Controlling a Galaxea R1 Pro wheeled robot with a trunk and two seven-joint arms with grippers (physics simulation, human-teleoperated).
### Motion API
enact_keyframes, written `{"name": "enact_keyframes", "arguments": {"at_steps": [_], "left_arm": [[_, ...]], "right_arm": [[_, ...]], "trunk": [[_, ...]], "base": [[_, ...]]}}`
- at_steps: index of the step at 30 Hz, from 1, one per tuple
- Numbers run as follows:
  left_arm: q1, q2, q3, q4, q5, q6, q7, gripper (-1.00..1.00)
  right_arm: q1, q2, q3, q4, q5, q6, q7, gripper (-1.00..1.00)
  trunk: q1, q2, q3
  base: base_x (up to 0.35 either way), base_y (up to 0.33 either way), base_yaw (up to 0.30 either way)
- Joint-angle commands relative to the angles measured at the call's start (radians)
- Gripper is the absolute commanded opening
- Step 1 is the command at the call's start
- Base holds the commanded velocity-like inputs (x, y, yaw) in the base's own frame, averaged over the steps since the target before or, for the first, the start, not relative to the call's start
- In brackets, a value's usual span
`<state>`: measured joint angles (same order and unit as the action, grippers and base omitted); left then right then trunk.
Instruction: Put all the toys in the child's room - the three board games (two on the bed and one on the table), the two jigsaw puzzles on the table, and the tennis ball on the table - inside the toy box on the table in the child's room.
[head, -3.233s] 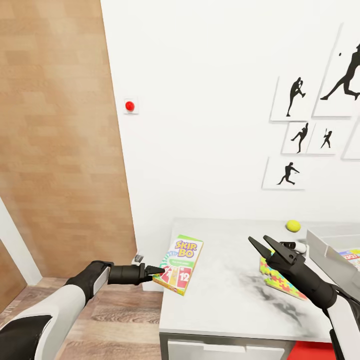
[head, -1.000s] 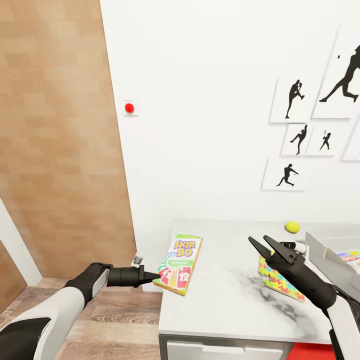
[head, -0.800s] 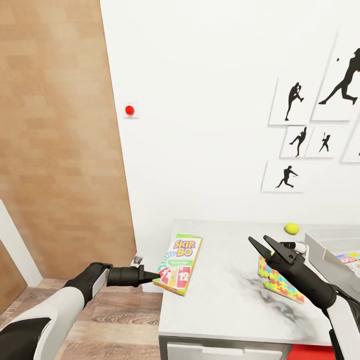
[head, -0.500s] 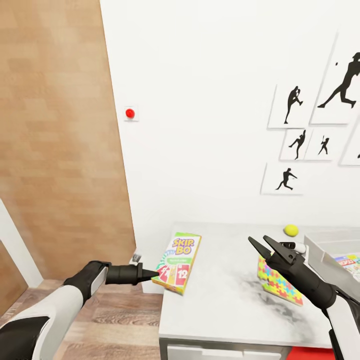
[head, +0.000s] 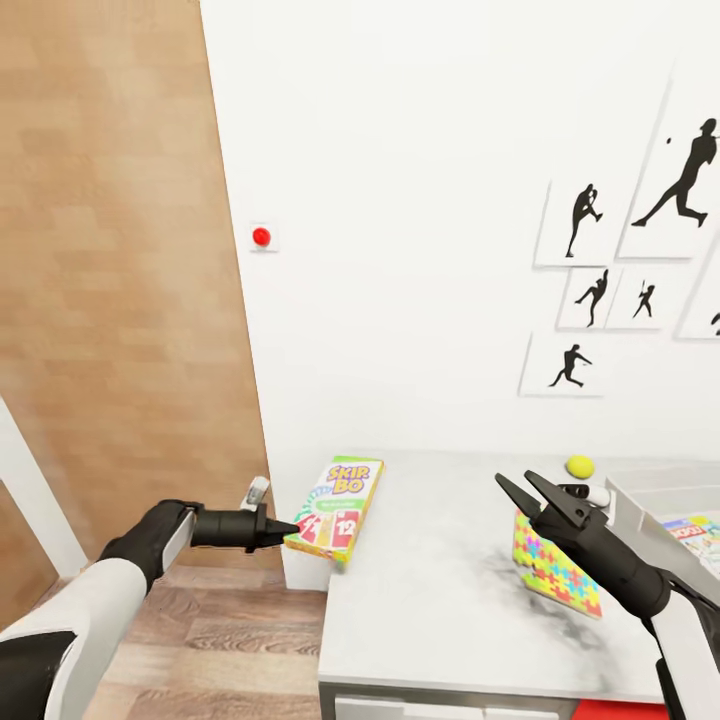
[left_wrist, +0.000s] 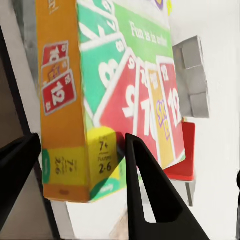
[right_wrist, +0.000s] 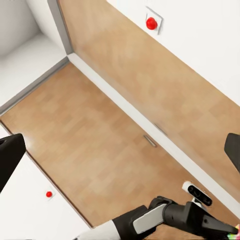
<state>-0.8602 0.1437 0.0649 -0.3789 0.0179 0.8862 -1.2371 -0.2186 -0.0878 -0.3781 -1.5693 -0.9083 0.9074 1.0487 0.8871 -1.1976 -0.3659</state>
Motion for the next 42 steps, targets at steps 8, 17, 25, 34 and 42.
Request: {"name": "enact_keyframes", "arguments": {"at_steps": [8,17,25,34,42], "left_arm": [[0.0,0.006,-0.017,-0.141,0.0,0.128,-0.009,-1.0],[0.0,0.011,-0.096,-0.149,0.005,0.137,-0.023,-1.0],[0.0,0.025,-0.097,-0.149,0.006,0.137,-0.024,-1.0],[0.0,0.032,-0.097,-0.152,0.007,0.137,-0.024,-1.0],[0.0,0.044,-0.096,-0.154,0.007,0.137,-0.024,-1.0]], "right_arm": [[-0.001,0.003,0.001,0.011,-0.002,0.0,-0.004,1.0],[-0.001,0.003,-0.001,0.064,-0.002,-0.009,-0.004,1.0],[-0.001,0.003,0.002,0.068,-0.003,-0.067,-0.012,1.0],[-0.001,0.004,0.003,0.07,0.001,-0.076,-0.022,1.0],[-0.001,0.003,0.01,0.052,0.017,-0.061,-0.315,1.0]], "trunk": [[-0.031,0.056,0.024],[-0.065,0.119,0.052],[-0.096,0.175,0.077],[-0.13,0.238,0.105],[-0.161,0.294,0.13]], "base": [[-0.131,0.0,0.0],[-0.215,0.0,0.0],[-0.013,0.0,0.0],[0.0,0.0,0.0],[0.0,0.0,0.0]]}}
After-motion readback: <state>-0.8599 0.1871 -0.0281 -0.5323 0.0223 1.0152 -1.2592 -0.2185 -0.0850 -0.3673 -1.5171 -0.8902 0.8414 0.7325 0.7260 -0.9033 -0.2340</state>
